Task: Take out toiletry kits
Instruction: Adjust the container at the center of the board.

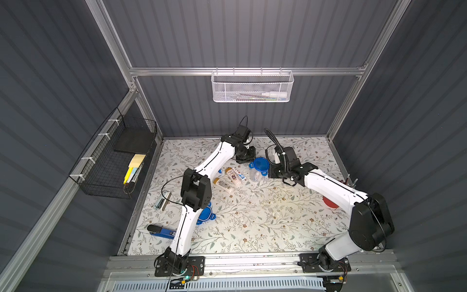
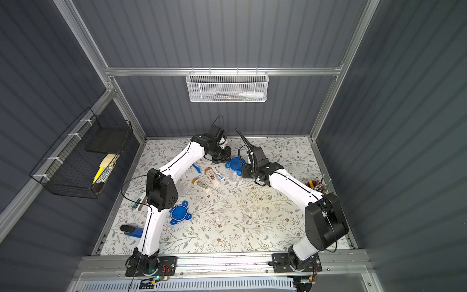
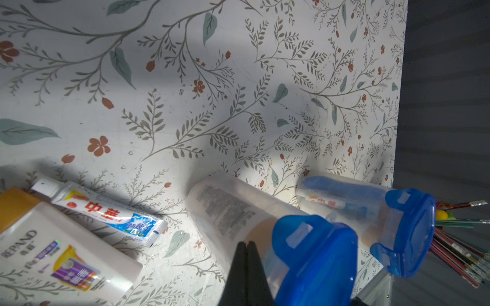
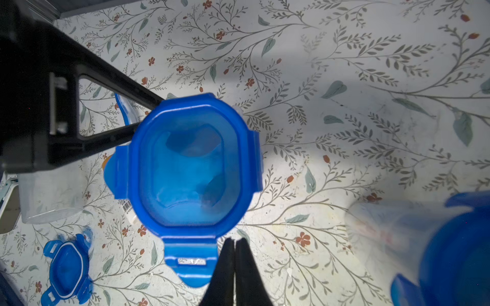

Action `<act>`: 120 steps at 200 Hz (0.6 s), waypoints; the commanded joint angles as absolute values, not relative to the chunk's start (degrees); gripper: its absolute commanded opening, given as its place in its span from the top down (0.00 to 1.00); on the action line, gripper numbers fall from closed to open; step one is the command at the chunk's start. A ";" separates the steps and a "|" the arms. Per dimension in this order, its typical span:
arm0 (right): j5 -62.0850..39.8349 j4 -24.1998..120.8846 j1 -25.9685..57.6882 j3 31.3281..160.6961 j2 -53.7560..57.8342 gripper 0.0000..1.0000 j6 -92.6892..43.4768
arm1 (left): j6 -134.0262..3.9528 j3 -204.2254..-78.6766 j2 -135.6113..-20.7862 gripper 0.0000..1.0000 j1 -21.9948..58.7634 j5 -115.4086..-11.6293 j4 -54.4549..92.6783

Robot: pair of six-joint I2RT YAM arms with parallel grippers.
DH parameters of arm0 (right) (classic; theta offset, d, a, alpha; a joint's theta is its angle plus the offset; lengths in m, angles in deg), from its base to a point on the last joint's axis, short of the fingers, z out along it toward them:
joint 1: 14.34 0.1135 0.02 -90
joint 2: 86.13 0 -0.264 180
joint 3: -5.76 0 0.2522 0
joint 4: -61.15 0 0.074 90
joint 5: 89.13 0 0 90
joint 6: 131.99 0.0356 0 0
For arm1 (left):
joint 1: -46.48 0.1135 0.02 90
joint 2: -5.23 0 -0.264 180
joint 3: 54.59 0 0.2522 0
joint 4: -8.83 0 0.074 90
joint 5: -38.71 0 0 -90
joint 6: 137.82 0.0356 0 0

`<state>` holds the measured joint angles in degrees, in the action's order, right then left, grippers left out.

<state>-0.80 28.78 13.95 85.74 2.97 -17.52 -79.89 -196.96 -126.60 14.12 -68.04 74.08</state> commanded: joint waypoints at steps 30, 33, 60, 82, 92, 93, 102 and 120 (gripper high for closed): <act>-8.20 35.94 13.17 83.92 -0.57 0.85 -15.13 | -76.85 -206.04 -126.24 1.00 16.05 -63.77 79.99; -8.79 36.27 12.84 83.80 -0.99 0.84 -14.85 | -76.75 -206.10 -125.77 1.00 16.09 -63.18 80.23; -16.47 38.42 7.34 83.70 -1.84 0.77 -13.01 | -76.42 -202.42 -120.44 1.00 15.95 -59.73 81.56; -25.72 37.72 3.19 86.66 2.04 0.68 -12.23 | -77.08 -196.50 -115.79 1.00 14.21 -59.04 78.99; -29.55 36.73 1.92 88.71 4.68 0.63 -11.69 | -77.01 -195.58 -115.03 1.00 12.64 -59.02 79.18; -29.98 36.70 1.83 88.83 4.81 0.63 -11.68 | -77.00 -195.51 -114.97 1.00 12.47 -59.07 79.23; -33.47 35.77 0.97 90.36 7.32 0.59 -11.25 | -76.83 -195.21 -114.81 1.00 10.94 -59.55 79.35; -38.41 35.18 0.24 92.34 11.06 0.52 -10.08 | -77.29 -194.47 -115.38 1.00 9.00 -62.32 78.55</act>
<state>-26.87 36.82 0.82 89.67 6.58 -11.73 -77.97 -196.24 -115.71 12.48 -60.11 78.32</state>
